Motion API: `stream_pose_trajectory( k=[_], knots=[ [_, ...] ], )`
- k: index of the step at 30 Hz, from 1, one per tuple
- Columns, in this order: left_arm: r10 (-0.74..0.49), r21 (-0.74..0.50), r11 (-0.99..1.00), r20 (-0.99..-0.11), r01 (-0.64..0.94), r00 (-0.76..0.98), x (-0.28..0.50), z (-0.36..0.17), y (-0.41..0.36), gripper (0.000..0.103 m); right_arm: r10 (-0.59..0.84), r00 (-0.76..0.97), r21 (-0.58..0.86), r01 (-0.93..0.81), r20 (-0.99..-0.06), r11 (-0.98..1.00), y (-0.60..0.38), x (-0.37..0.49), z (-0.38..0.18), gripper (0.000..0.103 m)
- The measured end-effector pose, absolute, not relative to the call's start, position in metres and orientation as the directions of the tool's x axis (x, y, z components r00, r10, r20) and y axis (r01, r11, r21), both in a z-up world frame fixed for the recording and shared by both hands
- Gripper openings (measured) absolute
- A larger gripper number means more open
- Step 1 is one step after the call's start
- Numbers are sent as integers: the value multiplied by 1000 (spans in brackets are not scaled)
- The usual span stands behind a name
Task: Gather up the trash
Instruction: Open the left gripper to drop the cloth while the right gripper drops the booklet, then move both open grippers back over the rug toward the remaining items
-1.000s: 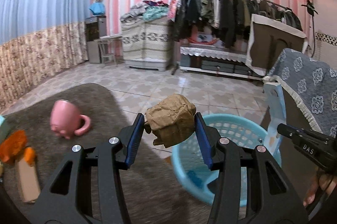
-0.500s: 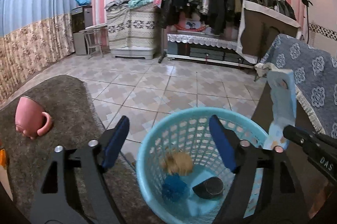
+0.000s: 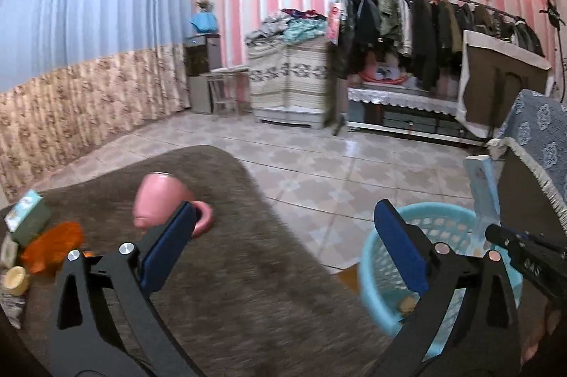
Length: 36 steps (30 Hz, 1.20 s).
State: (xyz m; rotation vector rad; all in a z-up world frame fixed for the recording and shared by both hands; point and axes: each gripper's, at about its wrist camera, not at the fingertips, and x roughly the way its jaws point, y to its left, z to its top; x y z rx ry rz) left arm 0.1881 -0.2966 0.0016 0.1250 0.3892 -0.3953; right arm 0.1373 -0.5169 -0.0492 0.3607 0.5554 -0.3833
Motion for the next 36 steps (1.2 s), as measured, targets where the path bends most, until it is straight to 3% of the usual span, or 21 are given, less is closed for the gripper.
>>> stream_pose_trajectory(
  k=[5,6,7,8,9,12,16,24,36],
  knots=[
    [-325,-4,937,-387,350,863,183,12,-260,97,-247,754,203,448,-608,870,-512,149,-57,12],
    [-321,-9,939,-385,344,865,182,12,-255,97,-247,745,194,451,-620,871,-512,151,-59,24],
    [-316,-9,941,-383,339,868,181,14,-251,97,-252,739,185,454,-625,872,-511,151,-60,45],
    [-308,-5,944,-380,331,872,180,15,-247,97,-272,735,167,463,-622,871,-510,150,-60,53],
    [-295,3,948,-375,320,879,177,14,-241,97,-293,733,149,472,-614,869,-509,149,-58,59],
    [-267,15,956,-373,294,888,175,17,-230,97,-289,737,157,470,-611,868,-509,146,-54,61],
    [-240,7,965,-364,261,900,173,22,-214,97,-330,745,111,473,-580,874,-501,144,-44,80],
    [-161,-9,986,-347,168,924,165,30,-163,98,-321,786,62,412,-528,909,-474,149,-31,92],
    [-54,37,997,-335,71,941,153,25,-96,98,-250,837,23,298,-487,954,-417,164,-20,92]
  ],
)
